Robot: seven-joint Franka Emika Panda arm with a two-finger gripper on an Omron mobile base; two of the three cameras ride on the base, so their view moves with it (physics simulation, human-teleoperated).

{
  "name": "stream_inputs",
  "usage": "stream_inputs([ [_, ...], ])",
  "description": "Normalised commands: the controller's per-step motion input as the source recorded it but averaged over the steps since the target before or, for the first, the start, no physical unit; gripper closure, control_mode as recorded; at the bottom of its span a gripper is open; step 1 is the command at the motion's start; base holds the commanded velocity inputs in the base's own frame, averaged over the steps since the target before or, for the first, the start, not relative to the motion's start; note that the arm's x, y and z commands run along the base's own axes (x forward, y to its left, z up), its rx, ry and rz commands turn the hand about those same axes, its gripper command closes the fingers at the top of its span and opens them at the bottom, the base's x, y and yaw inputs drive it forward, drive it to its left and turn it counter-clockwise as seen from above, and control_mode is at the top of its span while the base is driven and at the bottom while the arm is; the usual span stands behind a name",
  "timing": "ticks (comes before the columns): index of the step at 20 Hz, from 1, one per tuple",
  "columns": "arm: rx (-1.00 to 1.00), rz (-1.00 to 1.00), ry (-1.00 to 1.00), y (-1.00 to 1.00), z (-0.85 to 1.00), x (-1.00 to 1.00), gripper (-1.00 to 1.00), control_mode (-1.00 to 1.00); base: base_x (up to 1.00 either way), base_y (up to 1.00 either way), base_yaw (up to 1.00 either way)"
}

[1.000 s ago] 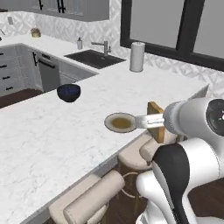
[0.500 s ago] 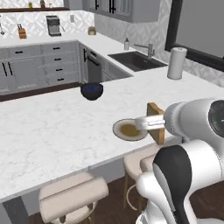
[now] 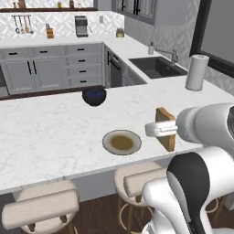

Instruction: Start the toaster. Once the lever pops up, take the bread to the plate on the dining counter.

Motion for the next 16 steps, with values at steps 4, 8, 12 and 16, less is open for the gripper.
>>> stream_inputs([
  [4,0.00,0.00,0.00,0.00,0.00,0.00,1.00,1.00,0.03,-0.04,0.03],
  [8,0.00,0.00,0.00,0.00,0.00,0.00,1.00,1.00,0.00,0.00,0.00],
  [12,0.00,0.00,0.00,0.00,0.00,0.00,1.00,1.00,0.00,0.00,0.00],
  [16,0.00,0.00,0.00,0.00,0.00,0.00,1.00,-1.00,0.00,0.00,0.00],
])
